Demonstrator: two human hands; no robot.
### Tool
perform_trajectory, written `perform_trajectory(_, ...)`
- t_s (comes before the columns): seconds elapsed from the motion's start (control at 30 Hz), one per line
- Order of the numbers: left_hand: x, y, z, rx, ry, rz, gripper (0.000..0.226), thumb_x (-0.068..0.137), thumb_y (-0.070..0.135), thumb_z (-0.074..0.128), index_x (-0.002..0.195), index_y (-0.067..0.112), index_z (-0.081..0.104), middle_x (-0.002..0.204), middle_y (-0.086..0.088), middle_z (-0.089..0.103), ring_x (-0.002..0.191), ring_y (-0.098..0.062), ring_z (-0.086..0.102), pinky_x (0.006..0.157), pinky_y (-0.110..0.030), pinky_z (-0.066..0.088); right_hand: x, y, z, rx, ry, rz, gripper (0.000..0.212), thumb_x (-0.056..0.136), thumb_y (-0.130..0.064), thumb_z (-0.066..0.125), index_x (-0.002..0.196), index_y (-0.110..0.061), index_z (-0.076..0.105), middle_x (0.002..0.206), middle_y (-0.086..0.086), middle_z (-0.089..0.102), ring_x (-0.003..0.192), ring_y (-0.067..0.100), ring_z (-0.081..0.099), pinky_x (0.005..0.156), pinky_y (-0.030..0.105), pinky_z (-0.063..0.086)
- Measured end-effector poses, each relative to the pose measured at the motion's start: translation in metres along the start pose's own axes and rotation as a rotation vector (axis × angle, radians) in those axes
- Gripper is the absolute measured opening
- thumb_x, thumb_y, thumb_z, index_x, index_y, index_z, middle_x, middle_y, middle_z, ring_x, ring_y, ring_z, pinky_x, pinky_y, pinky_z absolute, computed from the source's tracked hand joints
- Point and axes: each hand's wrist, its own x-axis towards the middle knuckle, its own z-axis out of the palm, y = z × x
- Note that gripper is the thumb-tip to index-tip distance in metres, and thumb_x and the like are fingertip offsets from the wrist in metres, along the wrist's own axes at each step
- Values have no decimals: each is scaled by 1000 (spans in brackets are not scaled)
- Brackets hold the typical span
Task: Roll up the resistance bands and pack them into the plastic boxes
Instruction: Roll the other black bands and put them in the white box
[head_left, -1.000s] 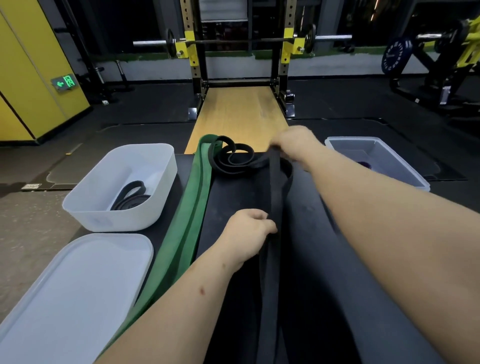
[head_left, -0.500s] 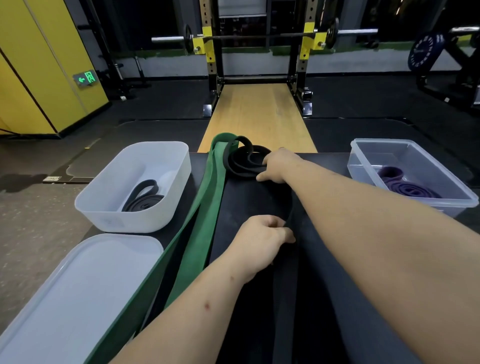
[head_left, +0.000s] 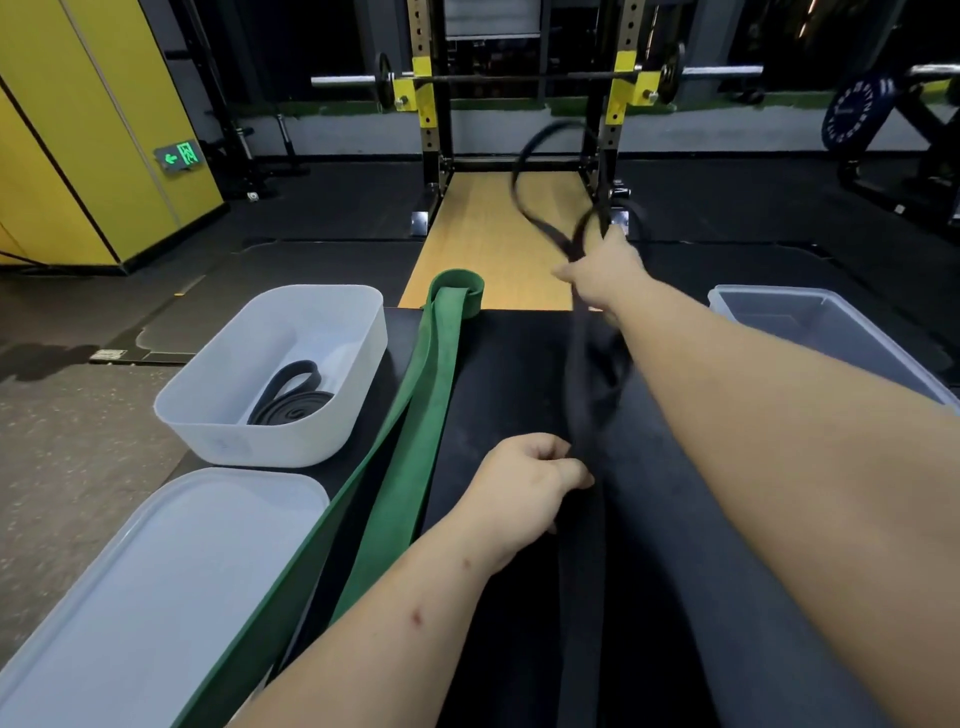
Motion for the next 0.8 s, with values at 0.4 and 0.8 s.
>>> perform_trajectory(0.4,0,0,-2,-68,-4,0,15,92,10,61,94,-3,69,80,-5,70,76,-24,61,64,-34,44,-75,72,-13,-174,-133,68,32,94,-17,52,116,-1,69,107,15,73,99,36,69,86,39,57)
perform_trajectory(0.8,-14,5,-2,-25,-48,64,22,102,14,53,107,5,73,99,-15,76,88,-26,66,81,-44,49,-162,94,-21,364,-523,212,26,96,-34,69,101,-9,74,78,3,70,63,16,62,46,25,40)
